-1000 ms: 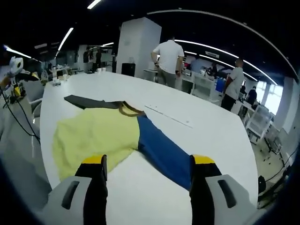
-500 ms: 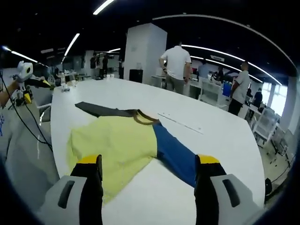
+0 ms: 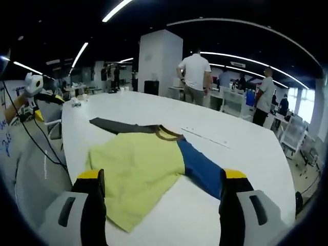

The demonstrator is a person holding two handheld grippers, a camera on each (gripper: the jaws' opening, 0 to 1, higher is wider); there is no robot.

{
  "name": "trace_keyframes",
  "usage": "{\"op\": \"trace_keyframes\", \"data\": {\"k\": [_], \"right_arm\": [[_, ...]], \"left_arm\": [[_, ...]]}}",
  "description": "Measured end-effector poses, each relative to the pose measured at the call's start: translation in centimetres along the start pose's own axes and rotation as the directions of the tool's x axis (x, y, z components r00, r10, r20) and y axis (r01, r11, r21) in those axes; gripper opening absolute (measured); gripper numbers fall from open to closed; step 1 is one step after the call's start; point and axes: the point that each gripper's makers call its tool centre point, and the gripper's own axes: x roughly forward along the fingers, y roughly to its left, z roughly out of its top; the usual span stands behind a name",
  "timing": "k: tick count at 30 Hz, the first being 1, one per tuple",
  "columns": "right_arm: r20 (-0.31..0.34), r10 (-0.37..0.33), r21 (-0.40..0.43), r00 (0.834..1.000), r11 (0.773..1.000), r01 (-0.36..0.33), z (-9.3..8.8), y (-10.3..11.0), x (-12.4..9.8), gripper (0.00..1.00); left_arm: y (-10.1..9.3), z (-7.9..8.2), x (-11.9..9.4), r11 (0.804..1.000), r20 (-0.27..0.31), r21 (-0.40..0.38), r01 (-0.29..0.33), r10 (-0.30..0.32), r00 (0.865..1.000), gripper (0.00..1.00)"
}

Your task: Fold the garment on the visible template until the final outline fits inside the template.

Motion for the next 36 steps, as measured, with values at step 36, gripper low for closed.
{"op": "trace_keyframes", "data": {"k": [36], "right_arm": [[0.12,0.043,-0.018,0.992,0.999,-0.041,3.9,4.9,-2.9,1.0]], "left_arm": [[-1.2,-0.4,0.1,0.999,-0.014,0.008,0.044,-0.044,0.999,0.88]]}}
